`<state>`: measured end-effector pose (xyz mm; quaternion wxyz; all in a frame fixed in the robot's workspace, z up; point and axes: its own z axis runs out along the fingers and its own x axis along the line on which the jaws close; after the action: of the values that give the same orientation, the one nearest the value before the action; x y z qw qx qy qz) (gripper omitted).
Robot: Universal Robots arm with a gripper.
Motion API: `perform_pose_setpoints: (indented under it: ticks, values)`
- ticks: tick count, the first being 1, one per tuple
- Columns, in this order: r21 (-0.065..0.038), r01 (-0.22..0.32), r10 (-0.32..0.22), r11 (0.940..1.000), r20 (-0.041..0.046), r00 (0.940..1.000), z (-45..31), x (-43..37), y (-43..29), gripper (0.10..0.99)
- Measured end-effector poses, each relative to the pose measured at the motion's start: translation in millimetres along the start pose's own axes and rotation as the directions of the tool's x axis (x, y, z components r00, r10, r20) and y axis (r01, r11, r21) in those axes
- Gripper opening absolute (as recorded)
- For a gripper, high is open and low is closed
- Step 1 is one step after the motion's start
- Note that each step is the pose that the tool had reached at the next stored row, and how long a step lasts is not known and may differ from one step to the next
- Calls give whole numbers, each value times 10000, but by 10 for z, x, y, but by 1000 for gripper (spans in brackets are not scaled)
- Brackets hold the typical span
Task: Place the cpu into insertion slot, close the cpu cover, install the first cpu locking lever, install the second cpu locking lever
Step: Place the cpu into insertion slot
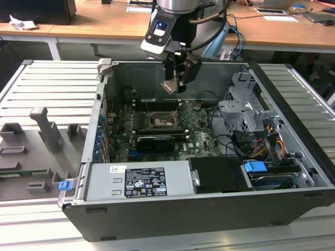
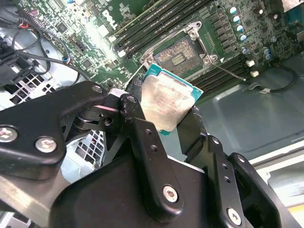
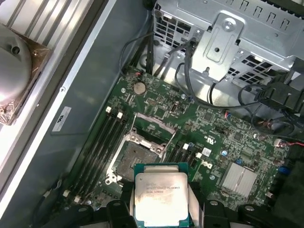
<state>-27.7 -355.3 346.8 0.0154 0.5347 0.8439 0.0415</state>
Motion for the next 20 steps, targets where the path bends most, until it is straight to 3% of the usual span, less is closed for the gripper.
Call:
perform_pose_setpoints:
  ticks: [6, 10, 20]
  values:
    - [19, -1022, 1022, 9948, 73, 9947, 23, 1, -1, 537]
    - [28, -1371, 1370, 9906, 96, 9905, 28, 1, -1, 537]
    - [73, -2349, 2348, 9720, 158, 9719, 45, 1, -3, 537]
